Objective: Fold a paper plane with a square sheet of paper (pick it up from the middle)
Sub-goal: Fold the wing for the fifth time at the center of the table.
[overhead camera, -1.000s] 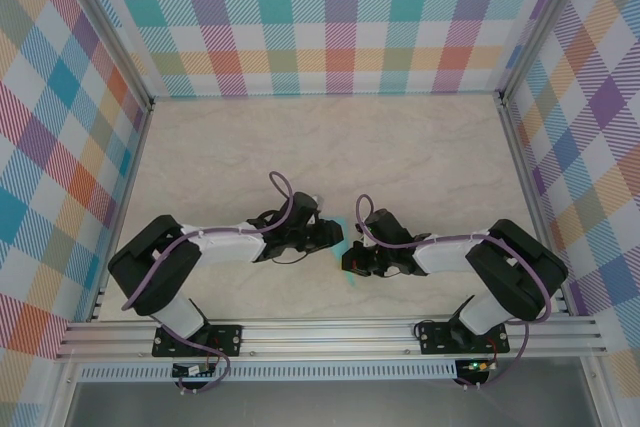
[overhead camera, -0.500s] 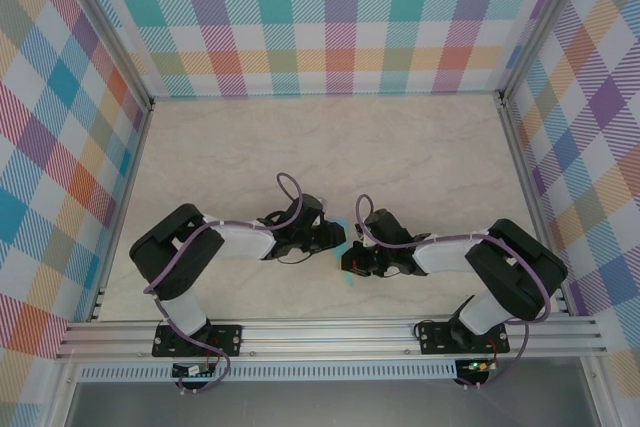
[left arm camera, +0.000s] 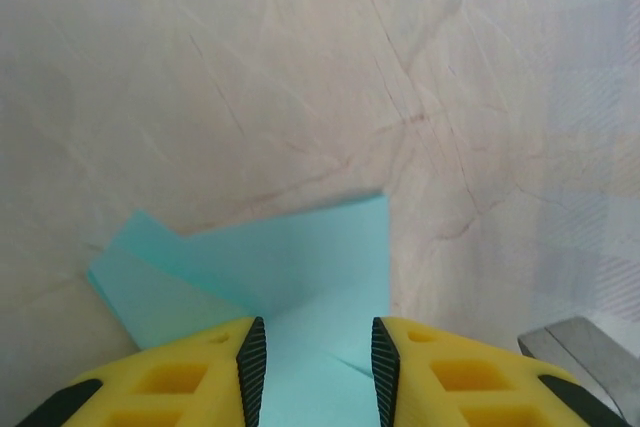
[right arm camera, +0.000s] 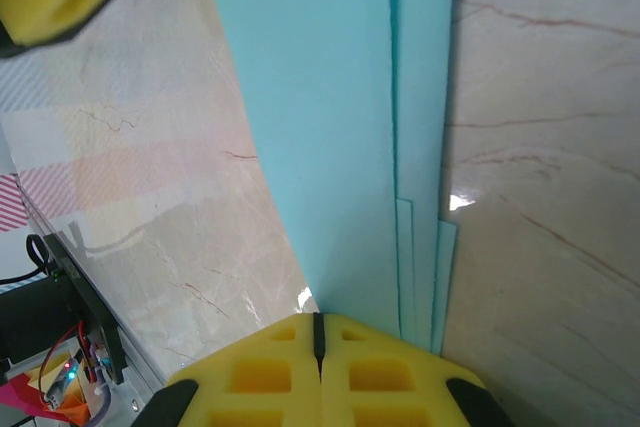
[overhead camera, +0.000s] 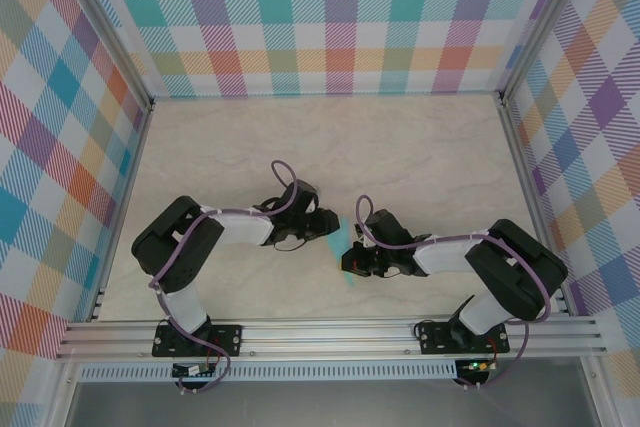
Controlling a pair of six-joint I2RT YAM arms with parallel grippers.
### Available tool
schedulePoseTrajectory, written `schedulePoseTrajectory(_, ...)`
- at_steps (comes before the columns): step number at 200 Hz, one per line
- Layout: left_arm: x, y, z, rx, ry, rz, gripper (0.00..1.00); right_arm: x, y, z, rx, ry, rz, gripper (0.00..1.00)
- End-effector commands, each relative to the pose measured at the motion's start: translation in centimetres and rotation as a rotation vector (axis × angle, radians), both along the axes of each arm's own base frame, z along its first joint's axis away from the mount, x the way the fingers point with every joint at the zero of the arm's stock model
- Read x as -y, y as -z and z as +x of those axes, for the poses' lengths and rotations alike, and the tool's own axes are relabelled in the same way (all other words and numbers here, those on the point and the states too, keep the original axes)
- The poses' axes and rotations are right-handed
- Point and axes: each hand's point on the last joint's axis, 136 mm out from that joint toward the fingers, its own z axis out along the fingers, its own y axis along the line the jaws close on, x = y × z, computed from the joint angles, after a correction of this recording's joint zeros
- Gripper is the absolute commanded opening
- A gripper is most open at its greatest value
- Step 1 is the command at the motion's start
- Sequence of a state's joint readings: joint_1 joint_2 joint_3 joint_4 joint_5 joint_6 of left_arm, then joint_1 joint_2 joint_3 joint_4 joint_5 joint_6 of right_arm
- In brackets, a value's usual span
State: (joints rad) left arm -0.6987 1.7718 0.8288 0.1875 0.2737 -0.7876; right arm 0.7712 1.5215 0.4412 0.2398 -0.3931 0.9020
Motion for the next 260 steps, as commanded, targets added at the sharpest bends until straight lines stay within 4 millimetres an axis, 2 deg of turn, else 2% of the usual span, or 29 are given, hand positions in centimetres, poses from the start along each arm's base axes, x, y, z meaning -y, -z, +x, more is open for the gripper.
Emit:
schedulePoseTrajectory(1, -2.0, 1.1, 1.6, 0.005, -0.026, 0.089, 0.36, 6.0, 5.7, -6.1, -0.24, -0.024, -0.272, 0.0)
schedulePoseTrajectory(47, -3.0, 0.9, 3.4, -0.008, -0.028, 0.099, 0.37, 5.6, 5.3, -5.8, -0.23, -0.029, -0.256, 0.0)
schedulePoseTrajectory(92, -2.7, -3.4, 4.8, 0.049, -0.012, 0.076, 0.37, 4.6, 4.7, -4.9, -0.211, -0.035, -0.23, 0.0)
schedulePoseTrajectory(122, -2.6, -6.7, 3.8, 0.083, -0.01, 0.017, 0.38, 4.1, 4.4, -4.3, -0.2, -0.028, -0.223, 0.0)
schedulePoseTrajectory(155, -2.4, -8.5, 0.8, 0.113, 0.026, -0.032, 0.37, 3.8, 4.1, -4.0, -0.193, -0.022, -0.212, 0.01)
schedulePoseTrajectory(178, -1.4, -7.7, -1.1, 0.101, 0.078, -0.047, 0.33, 3.7, 3.9, -3.9, -0.19, -0.02, -0.206, 0.01)
schedulePoseTrajectory(203, 0.1, -5.5, -2.3, 0.054, 0.136, -0.056, 0.29, 3.5, 3.6, -3.8, -0.184, -0.02, -0.2, 0.02)
schedulePoseTrajectory(227, 0.6, -3.4, -1.9, 0.022, 0.136, -0.025, 0.26, 3.6, 3.4, -3.8, -0.178, -0.022, -0.198, 0.02)
schedulePoseTrajectory(260, -0.4, -0.4, -1.0, -0.006, 0.1, 0.087, 0.24, 3.5, 2.9, -3.9, -0.174, -0.025, -0.19, 0.02)
